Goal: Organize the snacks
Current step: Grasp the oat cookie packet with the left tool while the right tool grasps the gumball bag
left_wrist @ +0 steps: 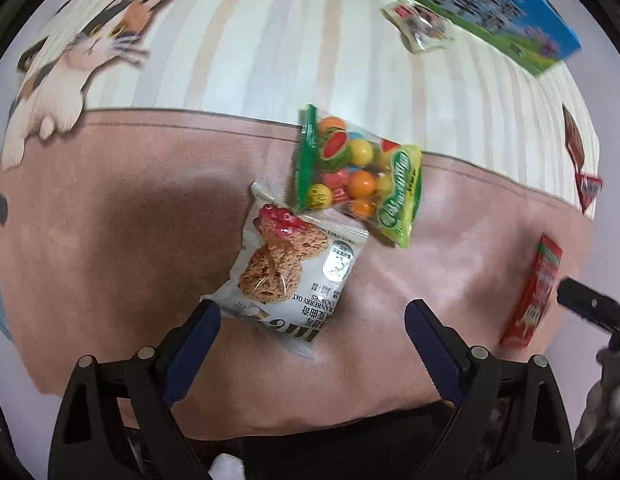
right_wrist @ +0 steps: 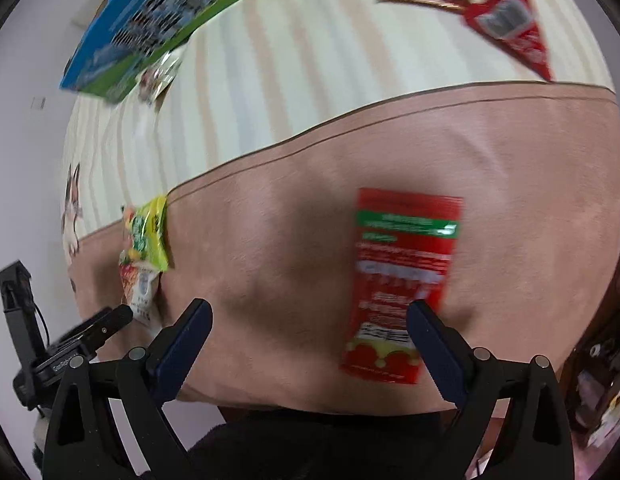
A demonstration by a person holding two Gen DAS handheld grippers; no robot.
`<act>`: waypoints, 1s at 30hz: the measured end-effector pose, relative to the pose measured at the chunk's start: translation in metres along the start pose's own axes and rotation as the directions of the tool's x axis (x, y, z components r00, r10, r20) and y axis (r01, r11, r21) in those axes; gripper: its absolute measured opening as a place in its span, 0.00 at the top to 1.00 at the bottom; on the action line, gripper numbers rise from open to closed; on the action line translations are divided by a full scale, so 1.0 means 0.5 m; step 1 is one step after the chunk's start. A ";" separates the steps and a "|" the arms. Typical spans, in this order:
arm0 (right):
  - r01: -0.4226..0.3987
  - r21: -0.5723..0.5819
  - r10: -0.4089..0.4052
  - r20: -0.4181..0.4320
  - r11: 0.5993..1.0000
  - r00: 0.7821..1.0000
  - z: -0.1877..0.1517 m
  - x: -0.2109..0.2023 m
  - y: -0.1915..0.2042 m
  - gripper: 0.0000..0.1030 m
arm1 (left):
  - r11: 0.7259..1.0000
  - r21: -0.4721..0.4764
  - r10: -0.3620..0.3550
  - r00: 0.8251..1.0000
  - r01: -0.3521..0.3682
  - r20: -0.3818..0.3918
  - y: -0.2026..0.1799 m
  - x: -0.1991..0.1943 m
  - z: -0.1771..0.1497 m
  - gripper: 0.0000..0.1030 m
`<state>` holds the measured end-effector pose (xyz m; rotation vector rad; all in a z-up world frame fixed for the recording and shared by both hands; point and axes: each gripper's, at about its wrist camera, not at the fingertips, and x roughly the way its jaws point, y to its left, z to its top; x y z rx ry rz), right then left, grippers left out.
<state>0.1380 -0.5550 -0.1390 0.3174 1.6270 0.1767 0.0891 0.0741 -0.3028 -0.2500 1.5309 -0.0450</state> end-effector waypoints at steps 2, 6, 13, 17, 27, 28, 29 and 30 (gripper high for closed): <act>0.007 -0.046 -0.008 -0.019 0.999 1.000 0.007 0.015 0.031 0.03 | 0.999 0.041 0.017 1.000 -0.016 -0.013 -0.017 0.014 0.005 0.08; 0.022 -0.154 -0.029 -0.041 0.988 0.999 0.024 0.034 0.099 0.03 | 0.985 0.136 0.117 0.992 -0.110 -0.042 -0.046 0.078 0.027 0.09; 0.071 -0.513 -0.091 -0.013 0.855 0.996 0.056 0.048 0.292 0.03 | 0.985 -0.136 0.111 0.994 -0.109 0.007 0.056 0.071 -0.004 0.43; 0.108 -0.680 -0.129 0.020 0.725 0.991 0.058 0.083 0.409 0.04 | 0.951 -0.307 0.047 0.998 -0.035 0.033 0.120 0.066 -0.039 0.43; 0.144 -0.897 -0.256 0.036 0.417 0.966 0.037 0.233 0.512 0.40 | 0.943 -0.329 0.061 0.997 -0.041 0.050 0.135 0.077 -0.091 0.43; 0.139 -0.873 -0.253 0.019 0.468 0.967 0.046 0.232 0.504 0.40 | 0.944 -0.328 0.065 0.997 -0.045 0.049 0.133 0.079 -0.092 0.43; 0.136 -0.815 -0.245 -0.007 0.563 0.970 0.065 0.227 0.485 0.41 | 0.943 -0.328 0.068 0.997 -0.048 0.048 0.129 0.082 -0.094 0.43; 0.130 -0.752 -0.232 -0.031 0.646 0.972 0.084 0.222 0.465 0.41 | 0.942 -0.332 0.069 0.997 -0.050 0.047 0.128 0.083 -0.097 0.43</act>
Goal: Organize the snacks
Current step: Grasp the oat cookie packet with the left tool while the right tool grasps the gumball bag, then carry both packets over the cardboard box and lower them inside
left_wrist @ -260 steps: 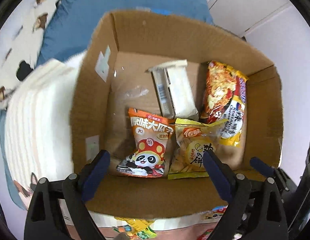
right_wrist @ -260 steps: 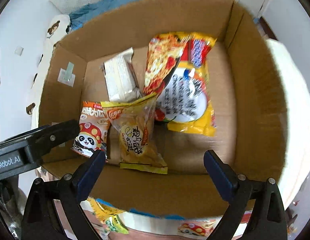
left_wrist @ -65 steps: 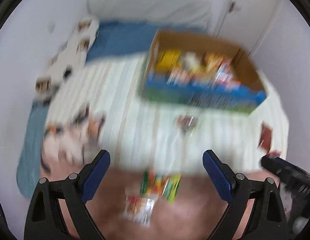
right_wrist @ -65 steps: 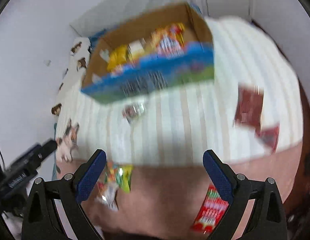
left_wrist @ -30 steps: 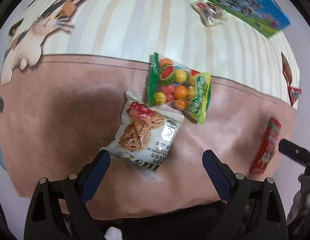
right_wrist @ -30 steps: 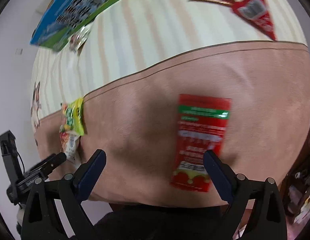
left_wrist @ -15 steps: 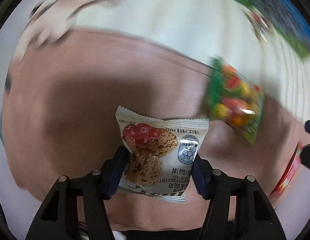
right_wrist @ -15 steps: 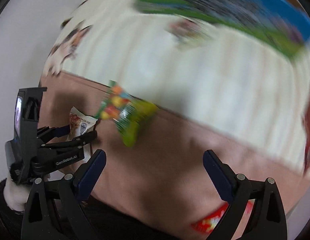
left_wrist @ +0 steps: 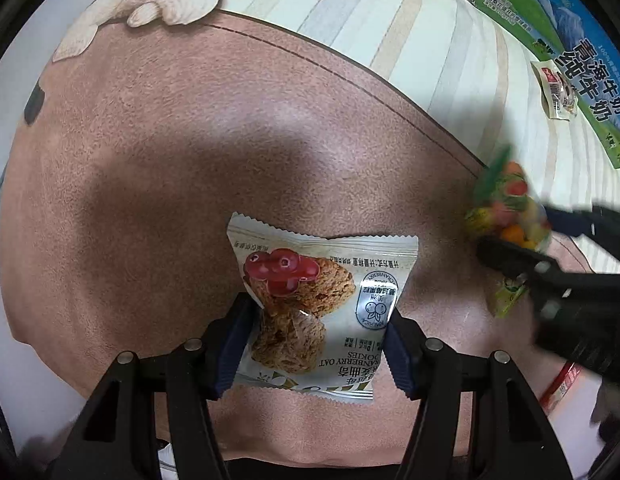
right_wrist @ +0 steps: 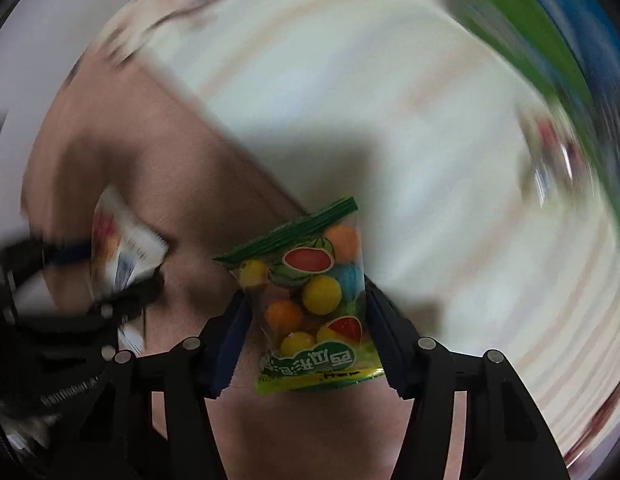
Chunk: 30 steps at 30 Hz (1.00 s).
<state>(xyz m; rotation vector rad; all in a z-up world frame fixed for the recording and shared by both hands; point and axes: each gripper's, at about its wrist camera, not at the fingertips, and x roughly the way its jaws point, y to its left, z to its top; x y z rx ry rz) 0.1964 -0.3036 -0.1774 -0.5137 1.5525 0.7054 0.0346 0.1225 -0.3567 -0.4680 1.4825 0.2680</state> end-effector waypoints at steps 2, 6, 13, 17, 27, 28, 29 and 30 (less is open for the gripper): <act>-0.058 0.209 0.054 0.025 0.976 0.998 -0.021 -0.011 -0.063 0.43 | 1.000 -0.011 0.002 1.000 -0.002 -0.003 0.007 -0.002 0.031 0.43; -0.170 0.449 0.144 0.090 0.878 0.985 -0.072 -0.027 -0.143 0.40 | 1.000 -0.018 0.013 1.000 -0.013 -0.004 -0.005 -0.009 0.056 0.40; -0.184 0.407 0.169 0.072 0.895 0.983 -0.062 -0.033 -0.143 0.14 | 0.995 0.032 0.091 0.996 -0.091 0.006 -0.058 0.004 0.093 0.42; -0.026 0.349 0.011 0.044 0.937 0.999 -0.061 -0.017 -0.113 0.35 | 0.989 0.058 0.135 0.990 -0.137 0.044 -0.099 -0.016 0.082 0.51; -0.118 0.407 0.056 0.161 0.906 0.985 -0.156 -0.095 -0.203 0.46 | 0.992 0.071 0.098 0.991 -0.104 0.089 -0.155 -0.089 0.099 0.56; -0.131 0.414 0.064 0.172 0.901 0.983 -0.167 -0.115 -0.238 0.46 | 0.993 0.078 0.087 0.991 -0.094 0.098 -0.170 -0.103 0.103 0.56; -0.141 0.421 0.068 0.182 0.896 0.981 -0.180 -0.126 -0.259 0.46 | 0.993 0.082 0.072 0.992 -0.080 0.106 -0.182 -0.116 0.104 0.56; -0.158 0.431 0.076 0.201 0.888 0.977 -0.190 -0.143 -0.275 0.46 | 0.994 0.088 0.056 0.992 -0.066 0.113 -0.193 -0.128 0.106 0.56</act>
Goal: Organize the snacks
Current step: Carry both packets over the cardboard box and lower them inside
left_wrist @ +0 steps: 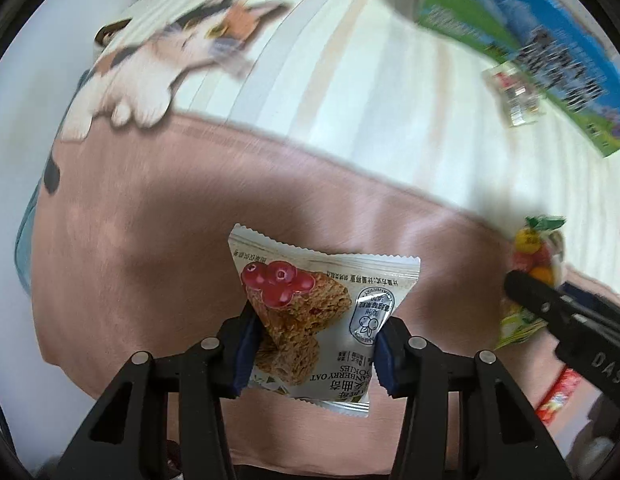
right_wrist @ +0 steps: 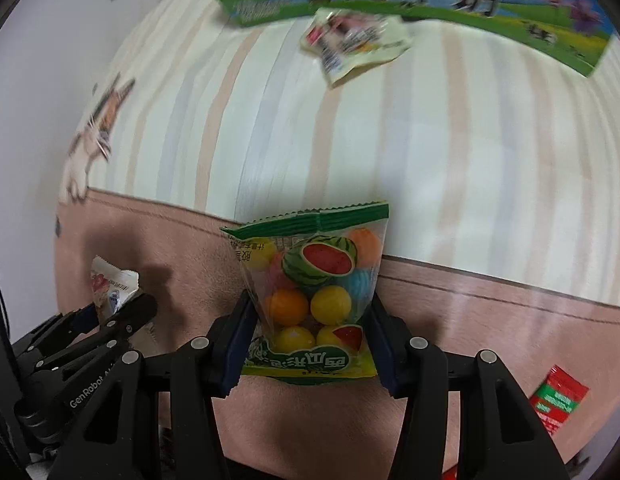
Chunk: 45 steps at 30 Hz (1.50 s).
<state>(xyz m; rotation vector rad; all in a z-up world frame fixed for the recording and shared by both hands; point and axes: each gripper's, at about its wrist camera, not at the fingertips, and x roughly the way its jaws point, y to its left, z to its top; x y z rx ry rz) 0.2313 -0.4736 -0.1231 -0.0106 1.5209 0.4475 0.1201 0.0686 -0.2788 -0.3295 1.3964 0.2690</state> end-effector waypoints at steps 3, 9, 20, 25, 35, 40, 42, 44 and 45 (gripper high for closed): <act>-0.032 0.025 0.031 0.038 0.999 0.999 0.011 -0.049 -0.033 0.46 | 0.999 0.021 -0.049 0.998 0.048 0.036 -0.038 -0.052 0.020 0.56; -0.108 0.067 0.096 0.162 0.992 0.982 0.016 -0.218 -0.087 0.46 | 0.983 0.100 -0.168 0.979 0.157 0.113 -0.114 -0.195 0.108 0.56; -0.082 0.085 0.046 0.362 0.993 0.931 0.211 -0.374 -0.070 0.46 | 0.936 0.259 -0.284 0.947 0.239 0.150 -0.242 -0.319 0.381 0.56; -0.015 0.121 -0.028 0.348 0.992 0.937 0.372 -0.352 -0.094 0.46 | 0.941 0.281 -0.229 0.967 0.191 0.109 -0.292 -0.278 0.520 0.55; 0.075 0.204 -0.118 0.207 0.976 0.971 0.537 -0.219 -0.191 0.46 | 0.962 0.273 -0.028 1.000 0.027 -0.002 -0.300 -0.083 0.704 0.55; 0.088 0.229 -0.126 0.155 0.969 0.980 0.558 -0.166 -0.218 0.45 | 0.965 0.261 -0.007 0.999 0.020 -0.053 -0.291 -0.030 0.728 0.54; 0.099 0.241 -0.135 0.136 0.965 0.981 0.563 -0.151 -0.223 0.10 | 0.968 0.248 -0.025 0.995 0.049 -0.098 -0.286 -0.007 0.734 0.53; 0.096 0.241 -0.131 0.132 0.966 0.983 0.564 -0.142 -0.223 0.06 | 0.972 0.233 -0.014 0.995 0.038 -0.104 -0.281 0.002 0.738 0.40; 0.109 0.241 -0.142 0.127 0.964 0.982 0.560 -0.142 -0.220 0.06 | 0.971 0.236 -0.020 0.995 0.042 -0.097 -0.280 0.002 0.738 0.33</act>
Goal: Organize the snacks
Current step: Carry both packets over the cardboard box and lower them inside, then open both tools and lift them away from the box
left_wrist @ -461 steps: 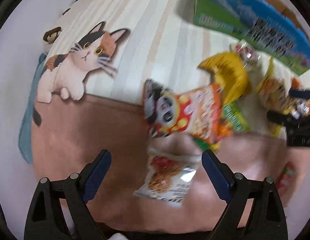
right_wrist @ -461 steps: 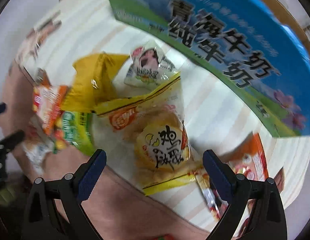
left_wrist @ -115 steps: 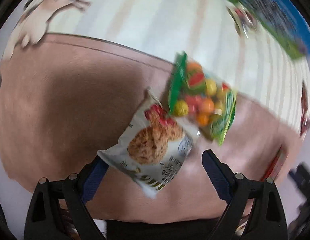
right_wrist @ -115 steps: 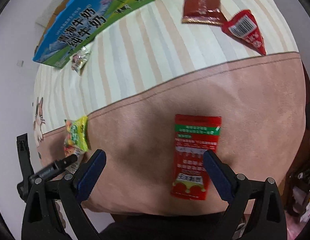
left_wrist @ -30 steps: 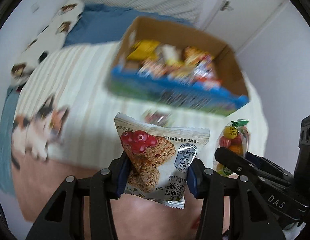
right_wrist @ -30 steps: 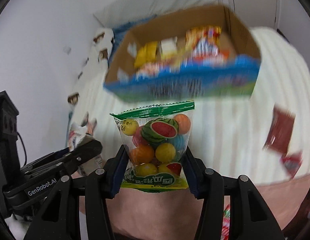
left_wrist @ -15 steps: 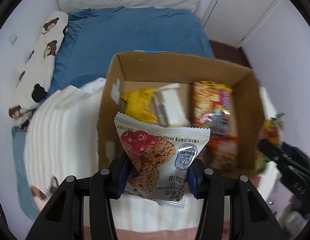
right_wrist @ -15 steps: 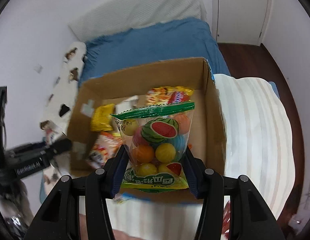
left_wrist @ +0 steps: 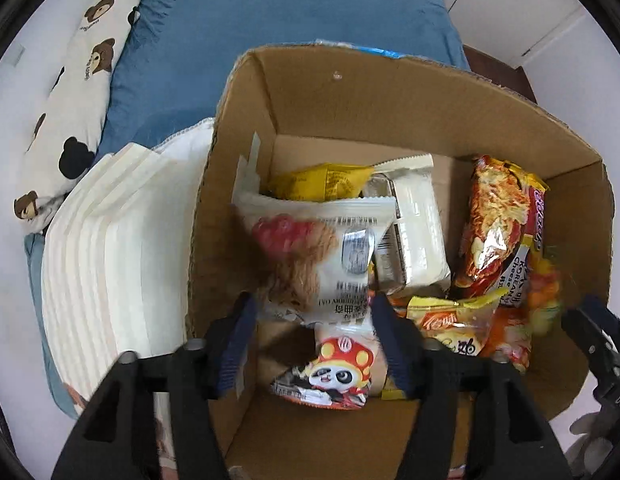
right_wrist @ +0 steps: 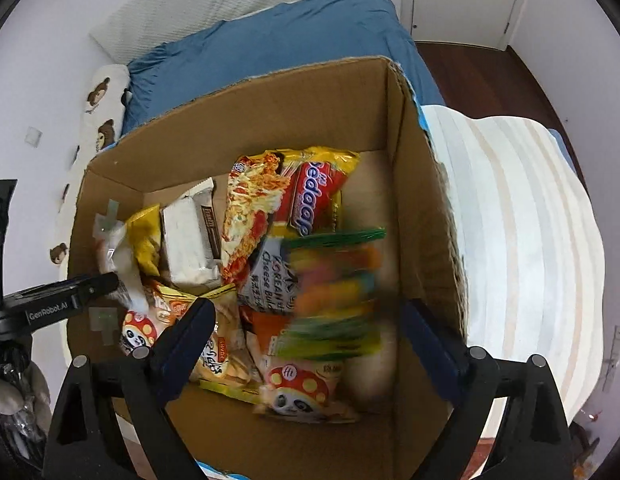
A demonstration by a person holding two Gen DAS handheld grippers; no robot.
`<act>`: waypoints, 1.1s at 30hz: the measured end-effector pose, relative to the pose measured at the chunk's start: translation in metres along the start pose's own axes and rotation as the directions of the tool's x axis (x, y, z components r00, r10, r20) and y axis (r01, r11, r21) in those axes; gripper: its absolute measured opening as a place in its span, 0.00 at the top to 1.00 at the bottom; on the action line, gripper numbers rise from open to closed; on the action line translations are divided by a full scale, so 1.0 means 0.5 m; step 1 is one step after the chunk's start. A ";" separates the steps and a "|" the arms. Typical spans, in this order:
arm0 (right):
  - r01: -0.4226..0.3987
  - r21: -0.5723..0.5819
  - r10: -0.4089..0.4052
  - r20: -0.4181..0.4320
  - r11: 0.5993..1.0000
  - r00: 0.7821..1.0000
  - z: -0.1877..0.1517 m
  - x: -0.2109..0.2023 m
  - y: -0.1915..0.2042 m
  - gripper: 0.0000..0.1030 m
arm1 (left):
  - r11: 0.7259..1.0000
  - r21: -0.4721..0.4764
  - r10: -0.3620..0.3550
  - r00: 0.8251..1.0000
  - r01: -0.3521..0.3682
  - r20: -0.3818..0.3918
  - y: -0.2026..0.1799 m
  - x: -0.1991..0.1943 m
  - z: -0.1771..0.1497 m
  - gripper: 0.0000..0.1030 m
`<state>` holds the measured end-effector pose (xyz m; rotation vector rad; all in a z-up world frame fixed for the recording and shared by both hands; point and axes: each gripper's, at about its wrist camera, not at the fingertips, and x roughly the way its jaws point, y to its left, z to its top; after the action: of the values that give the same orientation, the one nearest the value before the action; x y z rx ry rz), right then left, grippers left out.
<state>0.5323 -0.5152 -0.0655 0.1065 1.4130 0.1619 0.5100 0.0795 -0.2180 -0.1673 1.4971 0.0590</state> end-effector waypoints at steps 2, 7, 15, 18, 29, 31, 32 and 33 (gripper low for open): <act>0.015 -0.010 -0.015 -0.001 1.000 1.000 -0.005 0.003 0.008 0.05 | 1.000 0.012 0.004 1.000 -0.004 0.011 -0.004 -0.003 -0.002 0.10; 0.032 -0.035 -0.032 -0.010 0.999 0.999 -0.014 0.010 0.026 0.05 | 1.000 0.016 -0.022 0.999 0.021 0.037 -0.021 -0.027 -0.015 0.09; 0.067 -0.065 -0.066 0.016 0.996 0.998 -0.040 -0.007 0.043 0.03 | 0.999 0.019 -0.040 0.995 0.038 0.094 -0.049 -0.057 -0.053 0.09; 0.076 -0.077 -0.073 0.035 0.994 0.997 -0.057 -0.022 0.051 0.03 | 0.999 0.014 -0.043 0.990 0.042 0.133 -0.057 -0.080 -0.077 0.09; 0.107 -0.083 -0.092 0.165 0.991 0.982 -0.144 -0.109 0.057 0.03 | 1.000 0.015 -0.005 0.952 0.000 0.307 -0.049 -0.163 -0.189 0.09; 0.102 -0.084 -0.085 0.186 0.991 0.979 -0.165 -0.130 0.057 0.03 | 1.000 0.011 -0.001 0.944 -0.003 0.331 -0.047 -0.175 -0.214 0.09; 0.102 -0.084 -0.084 0.197 0.991 0.977 -0.174 -0.140 0.058 0.03 | 1.000 0.006 0.003 0.938 -0.005 0.347 -0.046 -0.183 -0.229 0.09; 0.097 -0.084 -0.078 0.210 0.992 0.975 -0.187 -0.151 0.058 0.03 | 1.000 0.003 0.006 0.932 -0.008 0.363 -0.046 -0.192 -0.245 0.09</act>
<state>0.4271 -0.5019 -0.0014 -0.0169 1.1985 0.1399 0.3851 0.0449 -0.1286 -0.1387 1.1272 0.0874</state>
